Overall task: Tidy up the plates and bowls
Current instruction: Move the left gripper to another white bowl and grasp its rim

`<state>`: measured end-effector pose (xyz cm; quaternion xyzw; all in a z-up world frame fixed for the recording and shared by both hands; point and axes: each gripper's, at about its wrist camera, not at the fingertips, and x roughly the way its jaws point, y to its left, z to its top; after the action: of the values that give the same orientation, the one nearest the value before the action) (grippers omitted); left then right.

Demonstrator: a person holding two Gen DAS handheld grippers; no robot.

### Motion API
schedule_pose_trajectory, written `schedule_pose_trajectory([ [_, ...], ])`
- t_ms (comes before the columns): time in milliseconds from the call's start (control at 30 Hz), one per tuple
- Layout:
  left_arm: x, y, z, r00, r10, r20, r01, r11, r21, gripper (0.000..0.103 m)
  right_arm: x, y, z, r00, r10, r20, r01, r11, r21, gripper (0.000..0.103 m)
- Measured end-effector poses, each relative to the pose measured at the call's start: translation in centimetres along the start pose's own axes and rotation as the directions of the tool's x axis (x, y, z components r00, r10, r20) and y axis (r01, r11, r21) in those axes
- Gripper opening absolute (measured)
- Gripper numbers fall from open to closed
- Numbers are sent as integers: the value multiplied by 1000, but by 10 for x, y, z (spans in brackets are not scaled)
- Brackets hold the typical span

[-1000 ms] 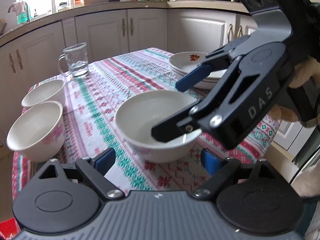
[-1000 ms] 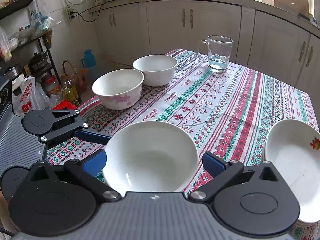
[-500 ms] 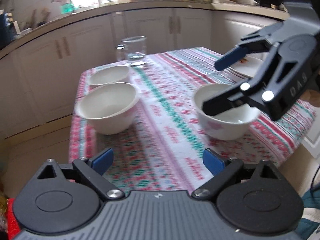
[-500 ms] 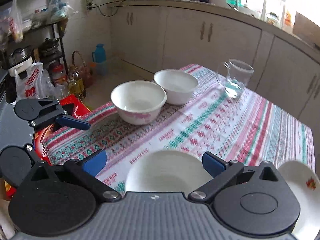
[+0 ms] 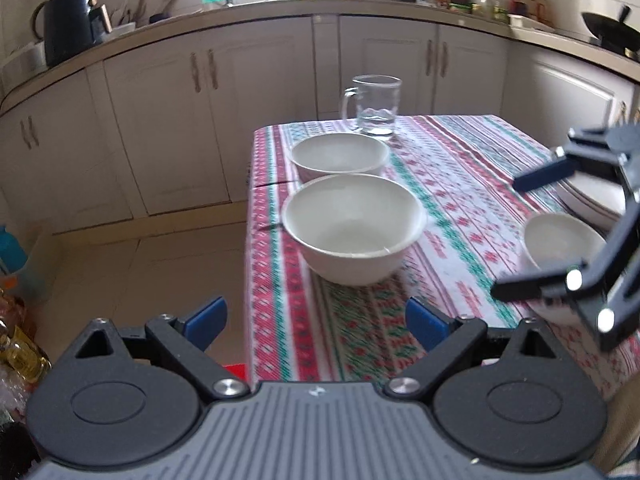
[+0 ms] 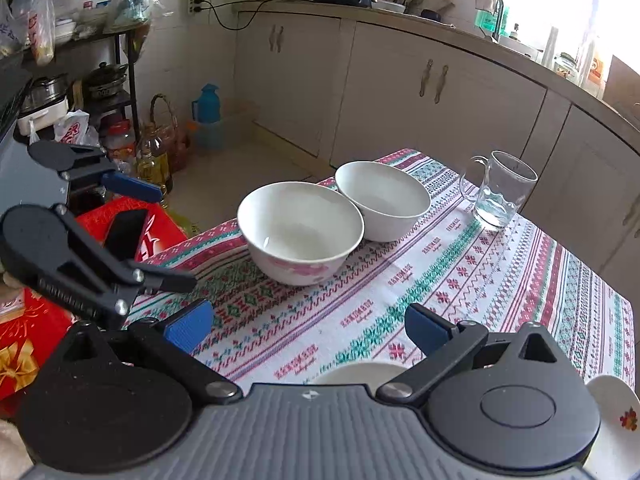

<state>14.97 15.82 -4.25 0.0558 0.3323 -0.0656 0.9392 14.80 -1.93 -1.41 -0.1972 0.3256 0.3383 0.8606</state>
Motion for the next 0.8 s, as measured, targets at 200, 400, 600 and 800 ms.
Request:
schedule_pose_trajectory([
  [200,19,20,21,1000,-29,-7,29,999,-34,95,25,1,9,1000,-12,-9,12,1000,6,103],
  [400,47,25,39,997,-77,-10,76,997,-29,94,49,0,18,1000,-17,-18,18,1000,8,103],
  [600,73,26,50,989,-143,-30,142,989,-28,77,70,2,24,999,-13,-37,13,1000,-14,103],
  [800,90,31,56,978,-201,-47,198,978,-67,60,84,3,28,998,3,-64,-4,1000,-21,103],
])
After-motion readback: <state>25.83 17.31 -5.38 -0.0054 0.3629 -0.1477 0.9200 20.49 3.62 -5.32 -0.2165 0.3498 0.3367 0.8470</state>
